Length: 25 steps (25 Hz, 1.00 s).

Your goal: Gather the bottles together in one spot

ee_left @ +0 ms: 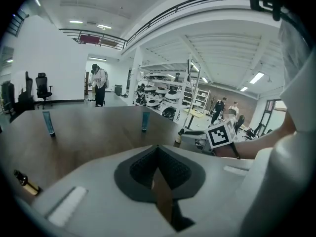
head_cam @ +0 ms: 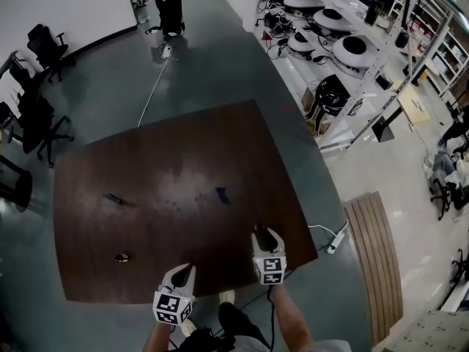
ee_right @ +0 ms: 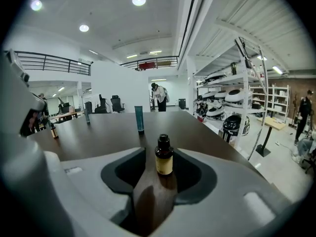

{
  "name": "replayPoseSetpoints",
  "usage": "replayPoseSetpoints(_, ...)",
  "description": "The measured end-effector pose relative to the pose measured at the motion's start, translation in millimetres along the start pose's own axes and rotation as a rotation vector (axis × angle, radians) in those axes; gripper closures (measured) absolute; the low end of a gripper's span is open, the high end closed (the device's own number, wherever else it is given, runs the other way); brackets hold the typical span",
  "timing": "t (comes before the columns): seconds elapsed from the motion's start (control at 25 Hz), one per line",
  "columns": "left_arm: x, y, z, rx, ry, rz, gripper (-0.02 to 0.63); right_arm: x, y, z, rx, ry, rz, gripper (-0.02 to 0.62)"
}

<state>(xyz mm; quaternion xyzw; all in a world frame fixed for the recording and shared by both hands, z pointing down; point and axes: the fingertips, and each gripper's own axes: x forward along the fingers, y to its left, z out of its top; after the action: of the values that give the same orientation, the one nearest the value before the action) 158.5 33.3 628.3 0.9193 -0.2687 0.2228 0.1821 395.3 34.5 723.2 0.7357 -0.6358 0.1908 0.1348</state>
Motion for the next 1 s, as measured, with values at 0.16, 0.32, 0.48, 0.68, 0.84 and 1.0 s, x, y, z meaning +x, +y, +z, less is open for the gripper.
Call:
replayPoseSetpoints(0.16,-0.5,0.4,-1.6,0.001,0.008,0.005,0.606,15.4,-4.3,-3.4,-0.003,0.010,-0.006,0.417)
replayPoseSetpoints(0.32,-3.0,2.3,-2.7,0.001,0.011,0.009,0.606,23.5,-8.8,-8.5,-0.006,0.016,-0.036,0.417)
replayPoseSetpoints(0.48,-4.8,4.5,-1.6,0.000,0.006,0.018,0.606,22.4,-8.6,-3.3,-0.012,0.012,-0.042,0.439)
replayPoseSetpoints(0.68,-9.0,6.9,-4.7,-0.003,0.007,0.028,0.606,23.5,-11.7,-8.9,-0.025,0.005,-0.055,0.459)
replayPoseSetpoints(0.84,-8.7,4.7,-4.7,-0.004,0.001,0.030,0.606,24.8,-12.7,-6.2,-0.032,0.002,-0.048,0.460)
replayPoseSetpoints(1.0,-12.8,1.2,-5.4,-0.002,-0.007,0.036,0.606,17.8,-6.1,4.9,-0.066,-0.039,-0.024,0.462)
